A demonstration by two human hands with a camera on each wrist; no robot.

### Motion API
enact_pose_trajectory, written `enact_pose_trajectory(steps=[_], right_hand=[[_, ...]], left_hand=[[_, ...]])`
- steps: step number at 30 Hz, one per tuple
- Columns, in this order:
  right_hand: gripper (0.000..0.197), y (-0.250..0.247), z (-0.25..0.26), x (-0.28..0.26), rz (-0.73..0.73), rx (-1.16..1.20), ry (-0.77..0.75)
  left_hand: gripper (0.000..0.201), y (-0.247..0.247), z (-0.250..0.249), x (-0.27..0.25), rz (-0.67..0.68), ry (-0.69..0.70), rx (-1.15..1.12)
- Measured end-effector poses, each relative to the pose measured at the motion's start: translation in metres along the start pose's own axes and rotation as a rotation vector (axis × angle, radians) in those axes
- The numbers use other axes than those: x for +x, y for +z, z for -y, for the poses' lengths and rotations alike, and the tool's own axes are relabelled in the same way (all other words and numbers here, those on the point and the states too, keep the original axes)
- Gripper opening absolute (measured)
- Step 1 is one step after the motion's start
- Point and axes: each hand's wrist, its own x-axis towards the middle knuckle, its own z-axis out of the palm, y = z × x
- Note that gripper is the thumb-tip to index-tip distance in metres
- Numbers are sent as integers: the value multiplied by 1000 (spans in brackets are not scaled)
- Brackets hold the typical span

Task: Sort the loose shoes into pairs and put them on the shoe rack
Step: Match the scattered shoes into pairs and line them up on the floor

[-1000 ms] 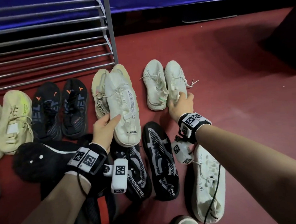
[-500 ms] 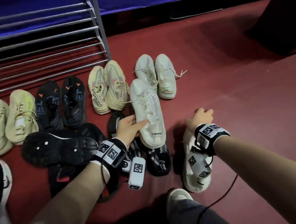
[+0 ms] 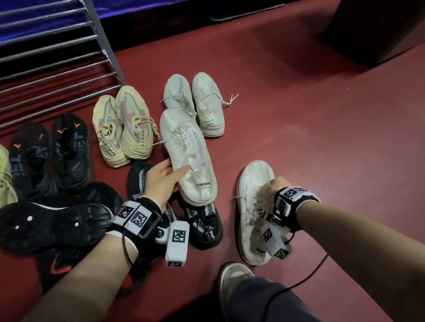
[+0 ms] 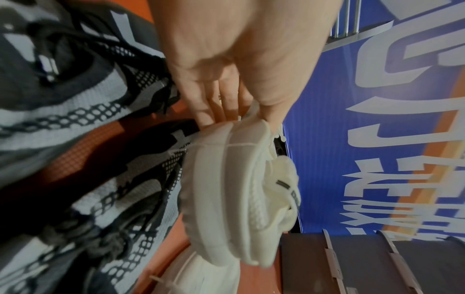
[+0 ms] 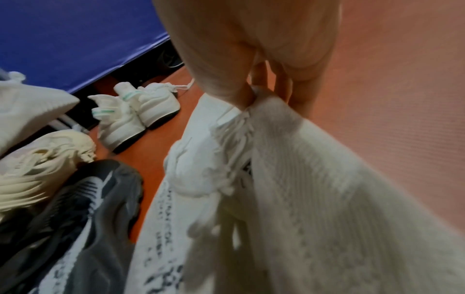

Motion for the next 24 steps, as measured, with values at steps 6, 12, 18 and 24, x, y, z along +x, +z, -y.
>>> enact_pose_trajectory(steps=[6,12,18,24], right_hand=[[33,-8,39,-13,-68,-54,-196],[54,-15,70,-8,-251,66,-278],[58,-8,51,-14,109,686,-350],[22,-41,24,-12,421,757,-345]], left_hand=[[23,-13,0,0,-41,26,5],[32,-13,-1,-3,-25,33,7],[32,22,9,-9,99,21,45],[24,72,19,-12,223,86,242]])
